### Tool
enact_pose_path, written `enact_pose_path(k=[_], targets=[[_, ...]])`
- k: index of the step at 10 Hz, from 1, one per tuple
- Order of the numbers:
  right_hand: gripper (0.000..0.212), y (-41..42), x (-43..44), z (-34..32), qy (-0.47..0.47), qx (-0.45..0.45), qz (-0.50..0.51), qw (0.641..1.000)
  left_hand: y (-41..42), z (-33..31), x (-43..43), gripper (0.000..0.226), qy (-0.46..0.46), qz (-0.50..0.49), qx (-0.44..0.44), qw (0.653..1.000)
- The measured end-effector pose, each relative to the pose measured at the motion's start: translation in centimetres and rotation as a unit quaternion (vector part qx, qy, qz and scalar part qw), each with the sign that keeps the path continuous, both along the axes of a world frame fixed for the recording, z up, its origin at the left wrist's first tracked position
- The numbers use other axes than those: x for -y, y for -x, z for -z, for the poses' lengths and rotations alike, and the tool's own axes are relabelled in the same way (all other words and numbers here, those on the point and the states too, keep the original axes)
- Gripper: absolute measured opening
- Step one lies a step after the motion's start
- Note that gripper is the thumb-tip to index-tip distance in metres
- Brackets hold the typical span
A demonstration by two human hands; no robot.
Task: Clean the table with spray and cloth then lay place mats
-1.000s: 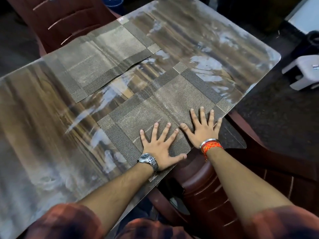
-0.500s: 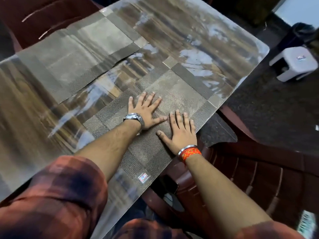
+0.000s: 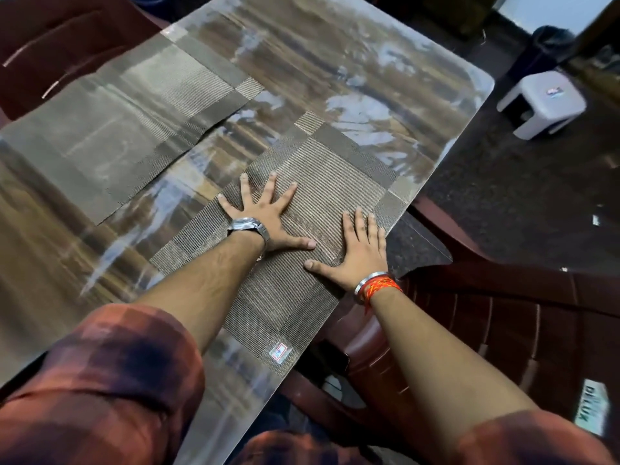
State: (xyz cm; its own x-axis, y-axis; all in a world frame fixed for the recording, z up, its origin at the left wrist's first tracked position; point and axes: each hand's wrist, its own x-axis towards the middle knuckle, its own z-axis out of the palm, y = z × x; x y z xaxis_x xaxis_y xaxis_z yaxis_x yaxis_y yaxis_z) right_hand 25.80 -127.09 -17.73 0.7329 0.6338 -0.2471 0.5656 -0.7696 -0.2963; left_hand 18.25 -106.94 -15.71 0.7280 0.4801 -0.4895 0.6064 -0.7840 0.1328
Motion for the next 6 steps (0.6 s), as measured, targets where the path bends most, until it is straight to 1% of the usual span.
enact_pose_path(k=[1, 2, 3, 4, 5, 6], targets=[[0.109, 0.5, 1.0, -0.6, -0.038, 0.053, 0.002, 0.998, 0.7, -0.3, 0.9, 0.136, -0.037, 0.015, 0.05, 0.998], [0.096, 1.7, 2.2, -1.3, -0.064, 0.11, -0.025, 0.992, 2.1, -0.9, 1.6, 0.117, -0.025, -0.019, 0.11, 0.993], [0.092, 3.0, 3.0, -2.5, -0.075, 0.123, -0.007, 0.99, 3.7, -2.6, 1.8, 0.109, -0.044, -0.021, 0.134, 0.99], [0.085, 3.9, 3.5, -3.9, -0.088, 0.129, 0.012, 0.988, 5.7, -5.3, 2.3, 0.109, -0.064, -0.023, 0.146, 0.987], [0.07, 5.7, 3.9, -5.8, -0.119, 0.149, -0.003, 0.982, 8.8, -8.2, 3.3, 0.11, -0.071, -0.033, 0.174, 0.982], [0.067, 8.0, 4.9, -7.2, -0.147, 0.161, -0.004, 0.976, 12.4, -10.1, 4.9, 0.111, -0.11, -0.034, 0.195, 0.974]])
